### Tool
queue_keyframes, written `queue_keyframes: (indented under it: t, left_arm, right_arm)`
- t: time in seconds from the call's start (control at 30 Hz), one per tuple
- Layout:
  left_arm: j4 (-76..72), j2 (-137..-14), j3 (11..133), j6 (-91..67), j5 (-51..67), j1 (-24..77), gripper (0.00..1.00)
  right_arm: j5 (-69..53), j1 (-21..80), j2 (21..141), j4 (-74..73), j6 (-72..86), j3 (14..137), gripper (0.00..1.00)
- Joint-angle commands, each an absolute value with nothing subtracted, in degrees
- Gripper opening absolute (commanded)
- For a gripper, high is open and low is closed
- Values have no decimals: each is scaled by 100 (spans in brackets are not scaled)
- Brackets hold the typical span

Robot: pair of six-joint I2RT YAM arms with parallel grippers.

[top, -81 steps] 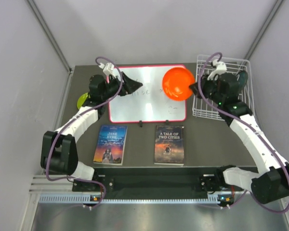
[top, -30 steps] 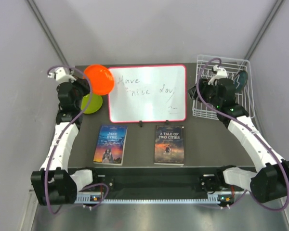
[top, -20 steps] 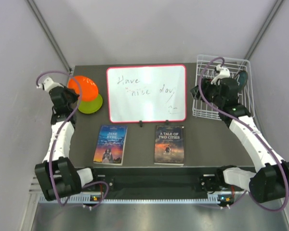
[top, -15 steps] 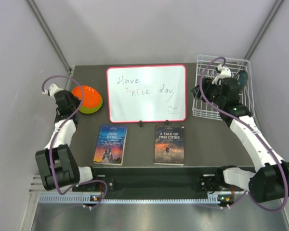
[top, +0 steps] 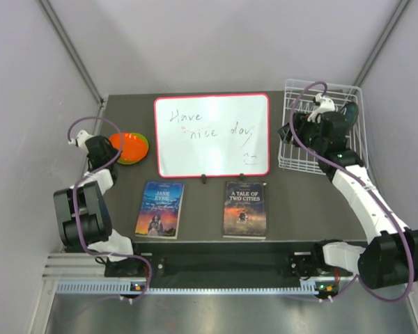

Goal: Unload the plates from the dish rack

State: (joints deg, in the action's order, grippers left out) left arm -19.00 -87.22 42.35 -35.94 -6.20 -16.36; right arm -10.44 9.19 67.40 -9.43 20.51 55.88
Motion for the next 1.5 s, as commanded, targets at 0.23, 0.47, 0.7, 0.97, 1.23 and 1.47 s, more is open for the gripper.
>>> queue_keyframes:
  t: [0.23,0.47,0.7,0.97,1.23,1.47]
  left_arm:
    - [-2909,-9421,4333,-3709,-334,-1758,1]
    - [-2901,-9694,4351,-3656,-88,-1775,25]
    - [-2673,-9659,4368,-3586,-44,-1784,44]
    - [-1987,-9466,4684,-3437,-237,-1758,64]
    - [-1495,-9317,4922,-3410,-351,-1705,97]
    - [-863,-9053,5308,-3419,-149,-1530,99]
  right_arm:
    - [-1090,826,7031,-730,1986,5642,65]
    - [-958,800,7005,-817,1925,5739,66]
    - [-747,677,7014,-967,1784,5880,66]
    - [359,510,7277,-1432,1266,6494,68]
    - [1028,325,7585,-1547,950,6943,68]
    - [1371,-262,7927,-1468,879,7128,70]
